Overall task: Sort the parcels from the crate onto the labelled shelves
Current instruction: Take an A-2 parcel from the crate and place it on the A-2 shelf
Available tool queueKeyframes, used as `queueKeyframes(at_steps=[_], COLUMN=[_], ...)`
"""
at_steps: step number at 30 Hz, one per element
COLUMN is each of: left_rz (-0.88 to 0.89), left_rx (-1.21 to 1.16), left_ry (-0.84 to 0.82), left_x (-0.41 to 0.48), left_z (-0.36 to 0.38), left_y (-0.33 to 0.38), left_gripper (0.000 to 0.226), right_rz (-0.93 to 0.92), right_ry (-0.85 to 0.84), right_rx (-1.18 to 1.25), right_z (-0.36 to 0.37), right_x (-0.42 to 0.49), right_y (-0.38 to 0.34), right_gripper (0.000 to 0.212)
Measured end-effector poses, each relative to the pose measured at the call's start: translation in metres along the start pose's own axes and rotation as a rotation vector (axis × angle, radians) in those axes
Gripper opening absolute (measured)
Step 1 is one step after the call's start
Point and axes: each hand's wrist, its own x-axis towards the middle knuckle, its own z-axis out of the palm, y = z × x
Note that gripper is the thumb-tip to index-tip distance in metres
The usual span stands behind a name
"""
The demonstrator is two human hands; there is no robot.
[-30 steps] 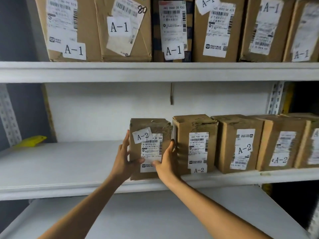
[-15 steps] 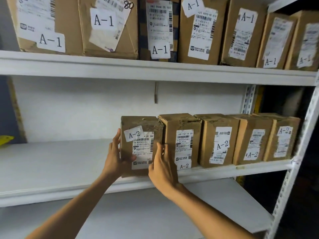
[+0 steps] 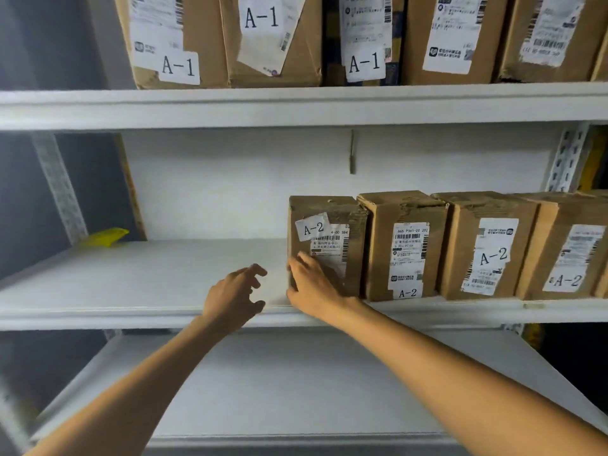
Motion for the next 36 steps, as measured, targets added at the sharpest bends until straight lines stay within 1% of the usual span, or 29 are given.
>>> queueKeyframes(at_steps=[2,6,10,13,16,17,21,23,24,25,26,27,28,29,31,34,36], left_rz=[-0.080,-0.260,-0.465,-0.659,-0.859,-0.902,-1.133,-1.217,-1.235,-1.354,-1.444,-1.440,-1.475,-1.513,-1.636,-1.759,-1.856], left_rx=[0.041,0.143,0.251,0.299,0.323,0.330,0.343,0.331,0.343,0.351,0.354,0.337,0.344,0.329,0.301,0.317,0.339], left_ry=[0.011,0.018,0.104,0.119,0.141,0.157,0.178,0.146,0.123,0.160,0.153,0.177,0.191,0.220,0.280,0.423,0.450], left_x=[-0.011,-0.050,-0.108,-0.165,-0.233,-0.254,-0.345,-0.385,-0.388,-0.432,-0.459,-0.465,-0.474,-0.490,-0.533,-0.589,-0.616], left_z=[-0.015,-0.046,-0.074,-0.095,-0.109,-0.112,-0.118,-0.123,-0.122,-0.123,-0.124,-0.123,-0.123,-0.123,-0.120,-0.114,-0.103], left_y=[-0.015,-0.045,-0.063,-0.064,-0.048,-0.041,0.005,0.026,0.027,0.061,0.089,0.091,0.098,0.113,0.167,0.241,0.297], left_gripper=[0.046,0.038,0.034,0.038,0.038,0.039,0.037,0.037,0.037,0.037,0.037,0.037,0.036,0.037,0.038,0.036,0.038], right_rz=[-0.071,-0.254,-0.488,-0.653,-0.837,-0.883,-1.109,-1.203,-1.226,-1.338,-1.414,-1.438,-1.467,-1.532,-1.685,-1.881,-2.033], right_ry=[-0.018,-0.131,-0.229,-0.315,-0.396,-0.422,-0.583,-0.603,-0.619,-0.681,-0.696,-0.691,-0.707,-0.704,-0.727,-0.766,-0.762], right_rx=[-0.020,-0.014,0.010,0.054,0.097,0.119,0.133,0.157,0.144,0.150,0.110,0.133,0.137,0.160,0.164,0.199,0.245], right_z=[0.007,0.026,0.037,0.048,0.063,0.068,0.087,0.094,0.092,0.086,0.081,0.084,0.082,0.081,0.064,0.034,0.016], right_x=[0.009,0.027,0.035,0.022,-0.006,-0.018,-0.083,-0.115,-0.120,-0.158,-0.188,-0.193,-0.205,-0.224,-0.284,-0.367,-0.422], right_y=[-0.015,-0.054,-0.099,-0.133,-0.165,-0.174,-0.209,-0.228,-0.227,-0.243,-0.254,-0.257,-0.263,-0.270,-0.283,-0.290,-0.287], right_gripper=[0.031,0.040,0.040,0.038,0.039,0.039,0.042,0.046,0.048,0.049,0.050,0.050,0.050,0.051,0.053,0.056,0.051])
